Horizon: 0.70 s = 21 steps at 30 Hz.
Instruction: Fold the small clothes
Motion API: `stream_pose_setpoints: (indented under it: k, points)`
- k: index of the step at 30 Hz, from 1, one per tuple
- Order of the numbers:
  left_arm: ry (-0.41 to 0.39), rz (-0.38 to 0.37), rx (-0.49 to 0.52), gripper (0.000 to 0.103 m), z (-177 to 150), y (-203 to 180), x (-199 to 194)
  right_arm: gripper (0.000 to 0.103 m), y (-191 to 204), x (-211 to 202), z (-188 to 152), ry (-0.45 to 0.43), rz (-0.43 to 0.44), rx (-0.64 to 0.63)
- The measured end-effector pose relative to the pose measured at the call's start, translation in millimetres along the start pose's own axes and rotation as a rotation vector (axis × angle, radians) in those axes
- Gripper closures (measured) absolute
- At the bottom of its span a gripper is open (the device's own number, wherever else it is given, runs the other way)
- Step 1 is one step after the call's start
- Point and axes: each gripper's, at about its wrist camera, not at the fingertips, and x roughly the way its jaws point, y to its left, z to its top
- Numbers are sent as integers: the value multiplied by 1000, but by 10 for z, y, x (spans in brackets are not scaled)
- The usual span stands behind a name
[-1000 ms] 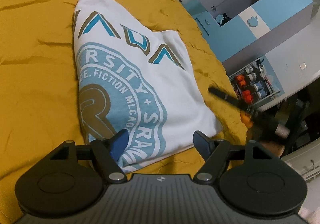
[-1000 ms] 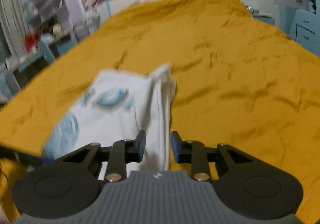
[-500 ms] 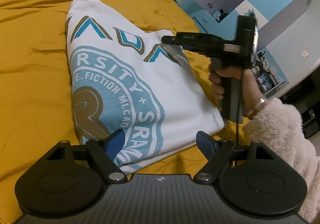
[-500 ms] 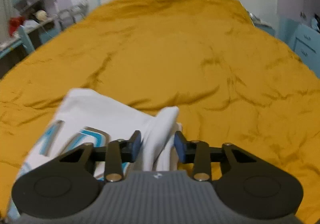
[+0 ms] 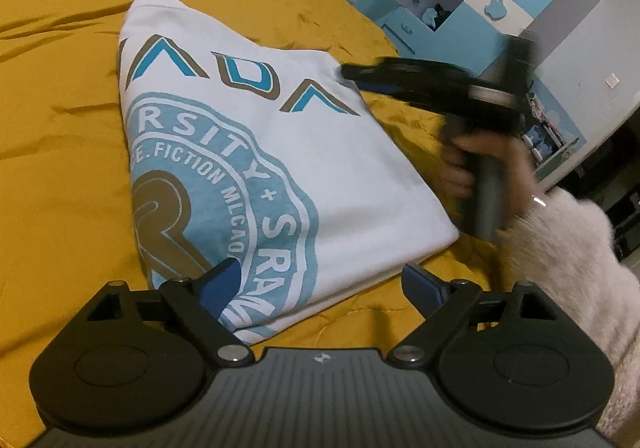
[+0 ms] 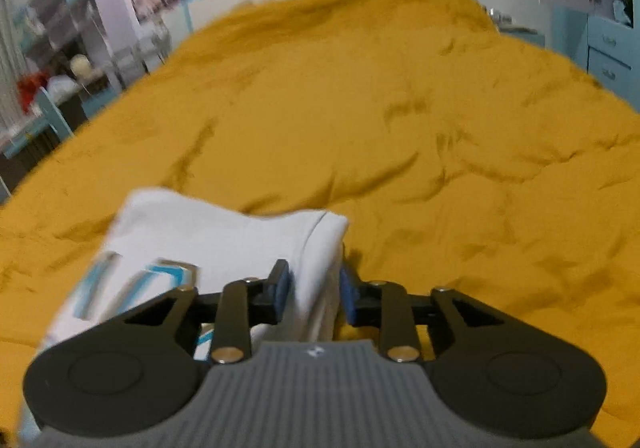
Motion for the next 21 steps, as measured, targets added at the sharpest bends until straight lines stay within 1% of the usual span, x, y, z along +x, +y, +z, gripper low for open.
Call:
stream_pose_setpoints:
  k: [1, 3, 5, 8, 10, 11, 12, 13, 14, 15, 16, 19, 20, 21]
  points:
    - [-1, -2, -6, 0, 4, 2, 2, 79, 21, -166, -33, -12, 25, -10]
    - [-1, -5, -15, 0, 6, 17, -1, 79, 97, -505, -156, -12, 34, -61]
    - [-1, -7, -22, 0, 11, 21, -2, 78, 107, -752, -316, 11, 66, -82]
    - [-1, 5, -11, 0, 12, -4, 17, 76, 99, -919, -513, 66, 83, -83]
    - [-2, 14, -6, 0, 5, -34, 28, 73, 103, -920, -602, 99, 92, -89]
    - [0, 20, -4, 0, 6, -51, 35, 74, 116, -897, -642, 129, 110, -91]
    - [1, 27, -3, 0, 7, -65, 40, 79, 131, -867, -670, 159, 121, -91]
    - [3, 36, -4, 0, 11, -78, 45, 103, 148, -861, -702, 172, 133, -81]
    - [8, 46, -10, 0, 18, -100, 42, 103, 163, -891, -719, 162, 141, -63]
    - [10, 51, -11, 0, 35, -111, 46, 103, 178, -937, -721, 142, 126, -62]
    - [11, 53, -9, 0, 42, -125, 43, 103, 193, -956, -731, 132, 94, -64]
    - [8, 55, -10, 0, 33, -122, 39, 103, 108, -869, -841, 179, 61, -17]
    - [6, 49, -22, 0, 38, -111, 10, 103, 102, -867, -873, 177, 60, -16]
    - [-2, 40, -42, 2, 48, -93, -53, 103, 110, -908, -886, 156, 61, -13]
